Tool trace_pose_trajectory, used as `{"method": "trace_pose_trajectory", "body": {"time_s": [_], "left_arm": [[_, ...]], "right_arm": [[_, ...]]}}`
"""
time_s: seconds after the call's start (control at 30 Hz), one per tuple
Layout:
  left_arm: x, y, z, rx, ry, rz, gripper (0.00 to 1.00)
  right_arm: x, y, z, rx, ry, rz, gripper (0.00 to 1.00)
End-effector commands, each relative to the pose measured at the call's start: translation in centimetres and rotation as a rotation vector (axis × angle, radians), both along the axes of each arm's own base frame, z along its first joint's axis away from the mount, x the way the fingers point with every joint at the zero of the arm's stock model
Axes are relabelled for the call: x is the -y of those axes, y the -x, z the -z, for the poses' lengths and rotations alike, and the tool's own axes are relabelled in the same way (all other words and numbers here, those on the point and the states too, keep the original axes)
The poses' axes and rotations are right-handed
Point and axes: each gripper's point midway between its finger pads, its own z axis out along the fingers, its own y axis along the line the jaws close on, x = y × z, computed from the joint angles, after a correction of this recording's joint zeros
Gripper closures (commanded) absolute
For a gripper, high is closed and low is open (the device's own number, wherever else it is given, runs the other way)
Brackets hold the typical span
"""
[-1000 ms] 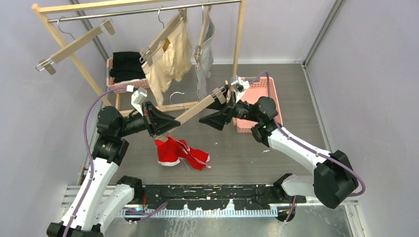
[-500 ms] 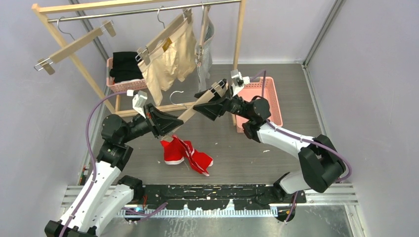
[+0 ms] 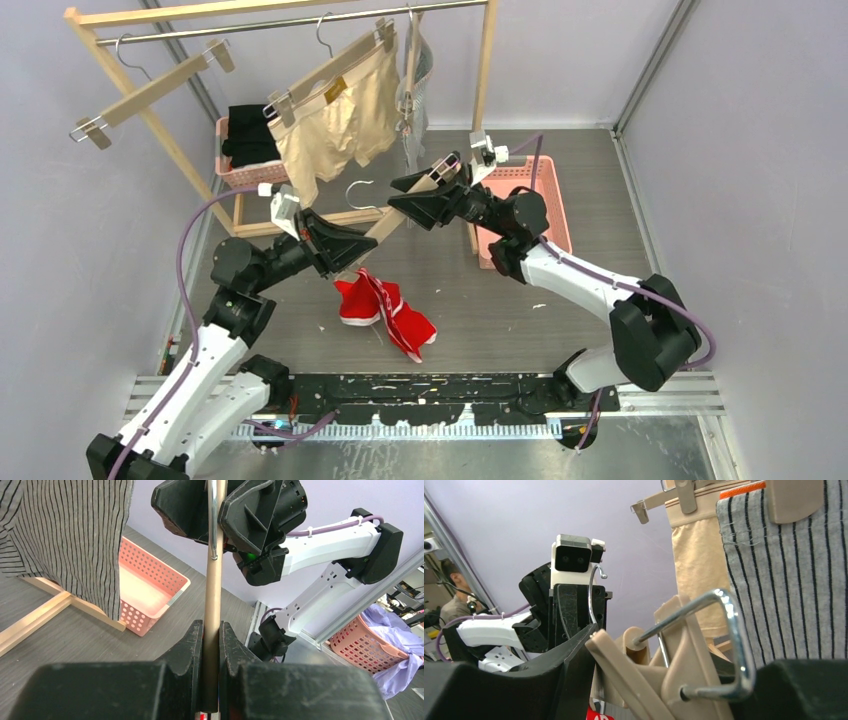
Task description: Remove the underwear clipped to the hanger
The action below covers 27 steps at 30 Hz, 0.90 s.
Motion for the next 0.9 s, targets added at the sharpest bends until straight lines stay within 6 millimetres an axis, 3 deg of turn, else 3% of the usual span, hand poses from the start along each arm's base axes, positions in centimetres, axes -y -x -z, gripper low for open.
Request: {"method": "trace_pose_trajectory", "body": {"time_s": [0.0,0.03,0.07,0.1,0.3,0.53,0.87], "left_arm": [[-0.3,-0.7,-2.4,0.079,0.082,-0.061,1.0],[-0.4,-0.7,-2.6,0.088,0.092,-0.075,1.0],[-0.6,-0.7,-2.9,0.1,0.102,-0.087,1.0],[-0.8,-0.7,-3.1,0.109,0.11,-0.095,1.0],[-1.2,-0.3,-3.6,0.132,0.146,-0.112,1.0],[-2.0,-0.1,-3.9,0.153,0.224,-0.147,1.0],[-1.7,0.1,-3.8,0.143,0.254,-0.128,1.0]], "right_arm": [[-0.1,1.7,-1.6,0.097,0.008,0.019,0.95],[0.0,1.8,-1.4,0.099,0.009,0.023,0.69],[0.2,1.9,-1.3,0.103,0.002,0.029,0.33],[0.4,2.1,-1.3,0.107,-0.006,0.033,0.27],[1.2,2.4,-1.5,0.113,-0.022,0.059,0.24],[1.6,2.2,-2.1,0.11,-0.057,0.092,0.29],[0.8,1.5,-2.7,0.099,-0.087,0.077,0.32]]}}
